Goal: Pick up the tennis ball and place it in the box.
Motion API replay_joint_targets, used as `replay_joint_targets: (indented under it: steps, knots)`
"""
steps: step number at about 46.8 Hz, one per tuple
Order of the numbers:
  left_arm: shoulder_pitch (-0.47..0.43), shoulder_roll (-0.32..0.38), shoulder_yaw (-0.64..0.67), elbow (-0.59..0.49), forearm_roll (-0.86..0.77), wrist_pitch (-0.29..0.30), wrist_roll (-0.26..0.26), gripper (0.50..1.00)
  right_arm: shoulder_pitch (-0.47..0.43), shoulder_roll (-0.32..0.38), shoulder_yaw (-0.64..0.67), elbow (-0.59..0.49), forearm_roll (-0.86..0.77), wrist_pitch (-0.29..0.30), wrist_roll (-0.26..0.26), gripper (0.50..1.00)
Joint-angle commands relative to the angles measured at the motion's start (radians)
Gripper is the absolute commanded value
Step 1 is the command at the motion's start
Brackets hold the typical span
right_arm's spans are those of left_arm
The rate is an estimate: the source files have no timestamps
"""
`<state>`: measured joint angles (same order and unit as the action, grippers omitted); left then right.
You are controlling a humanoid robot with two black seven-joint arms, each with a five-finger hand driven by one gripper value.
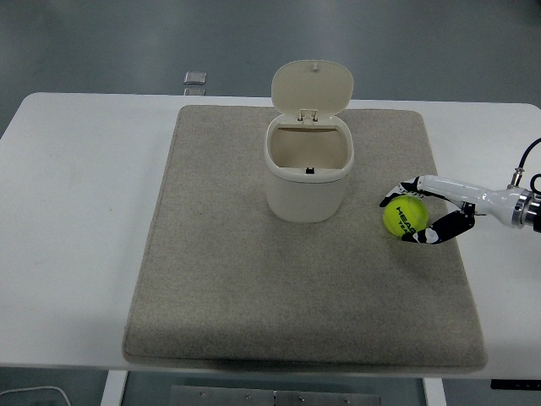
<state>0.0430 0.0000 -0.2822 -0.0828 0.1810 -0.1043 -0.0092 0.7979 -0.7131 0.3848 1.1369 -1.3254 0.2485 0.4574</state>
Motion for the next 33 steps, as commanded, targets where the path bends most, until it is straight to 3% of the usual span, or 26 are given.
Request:
replay_joint_targets:
  steps: [1, 17, 25, 33]
  knots:
    - [0.000, 0.000, 0.000, 0.000, 0.000, 0.000, 0.000, 0.992, 0.006, -0.008, 0.003, 0.006, 0.005, 0.005, 0.024, 0.500]
    - [0.000, 0.000, 0.000, 0.000, 0.000, 0.000, 0.000, 0.992, 0.026, -0.028, 0.020, 0.057, 0.020, 0.012, 0.153, 0.500]
    - [0.000, 0.000, 0.000, 0.000, 0.000, 0.000, 0.000, 0.992, 0.052, -0.029, 0.063, 0.066, 0.038, 0.017, 0.153, 0.500]
    - [0.000, 0.000, 0.000, 0.000, 0.000, 0.000, 0.000, 0.992, 0.132, -0.037, 0.092, 0.083, 0.054, 0.080, 0.153, 0.500]
